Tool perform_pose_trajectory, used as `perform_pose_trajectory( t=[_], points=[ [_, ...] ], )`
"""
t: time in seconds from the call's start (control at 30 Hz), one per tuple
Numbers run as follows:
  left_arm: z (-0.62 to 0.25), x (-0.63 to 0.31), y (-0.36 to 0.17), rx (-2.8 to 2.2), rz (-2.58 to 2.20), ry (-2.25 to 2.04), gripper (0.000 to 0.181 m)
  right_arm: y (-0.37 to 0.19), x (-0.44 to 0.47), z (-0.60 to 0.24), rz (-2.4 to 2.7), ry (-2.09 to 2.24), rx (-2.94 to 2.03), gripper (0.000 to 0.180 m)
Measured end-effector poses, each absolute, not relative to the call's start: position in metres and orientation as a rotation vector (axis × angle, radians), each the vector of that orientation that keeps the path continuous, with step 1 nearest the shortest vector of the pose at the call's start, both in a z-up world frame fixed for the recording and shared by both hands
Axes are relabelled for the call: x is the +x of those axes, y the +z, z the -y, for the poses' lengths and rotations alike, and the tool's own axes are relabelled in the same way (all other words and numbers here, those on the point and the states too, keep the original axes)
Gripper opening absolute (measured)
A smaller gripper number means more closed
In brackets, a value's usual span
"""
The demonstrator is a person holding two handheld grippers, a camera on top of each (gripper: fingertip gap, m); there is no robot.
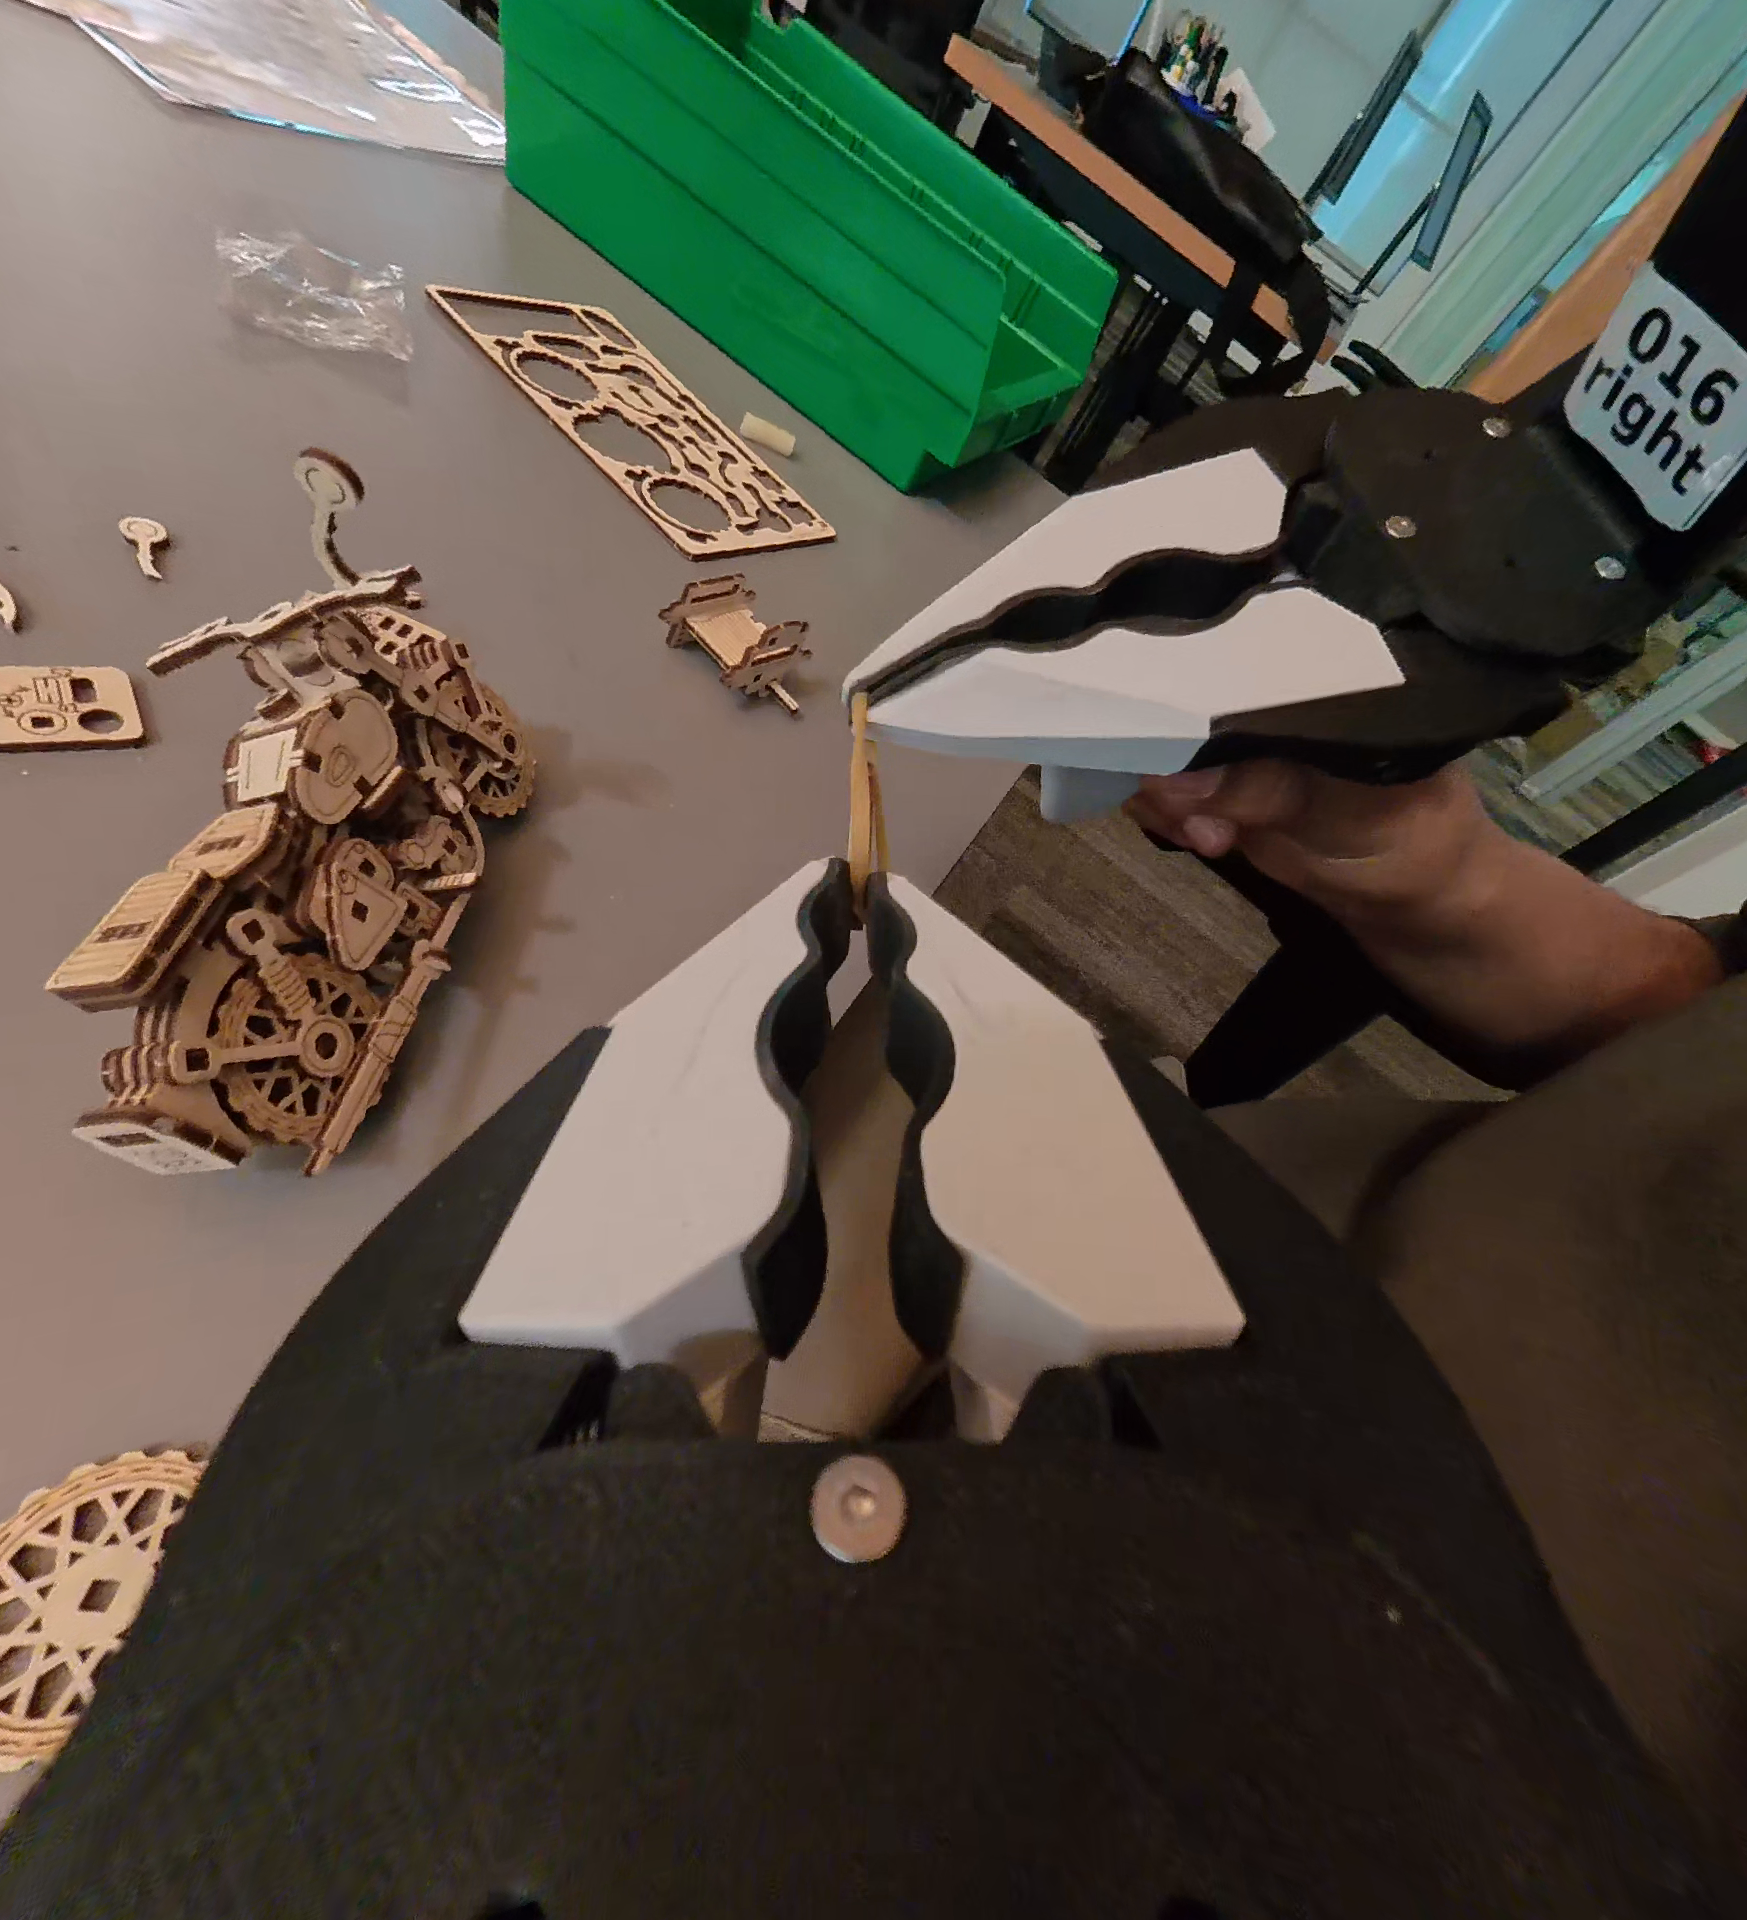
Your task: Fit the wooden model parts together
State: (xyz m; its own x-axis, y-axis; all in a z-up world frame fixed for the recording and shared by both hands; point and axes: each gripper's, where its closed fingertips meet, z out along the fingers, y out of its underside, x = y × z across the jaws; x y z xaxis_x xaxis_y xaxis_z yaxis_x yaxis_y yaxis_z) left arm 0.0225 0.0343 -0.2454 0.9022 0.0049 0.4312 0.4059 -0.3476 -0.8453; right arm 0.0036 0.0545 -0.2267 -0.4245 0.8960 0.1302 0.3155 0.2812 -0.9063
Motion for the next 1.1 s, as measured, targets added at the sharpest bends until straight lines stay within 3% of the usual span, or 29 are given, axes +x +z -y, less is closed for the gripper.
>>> perform_pose_trajectory(
  t=[0.03, 0.63, 1.1],
  points=[
    [-0.034, 0.022, -0.245, -1.885, 0.312, -0.439, 0.003, -0.227, 0.004, -0.054, 1.895, 1.121, -1.086, 0.001],
    [-0.034, 0.021, -0.235, -1.82, 0.286, -0.439, 0.002, -0.233, 0.01, -0.055, 1.946, 1.336, -1.245, 0.001],
    [-0.035, 0.028, -0.218, -1.685, 0.259, -0.531, 0.003, -0.229, 0.027, -0.054, 1.984, 1.772, -1.453, 0.0]
  ],
)
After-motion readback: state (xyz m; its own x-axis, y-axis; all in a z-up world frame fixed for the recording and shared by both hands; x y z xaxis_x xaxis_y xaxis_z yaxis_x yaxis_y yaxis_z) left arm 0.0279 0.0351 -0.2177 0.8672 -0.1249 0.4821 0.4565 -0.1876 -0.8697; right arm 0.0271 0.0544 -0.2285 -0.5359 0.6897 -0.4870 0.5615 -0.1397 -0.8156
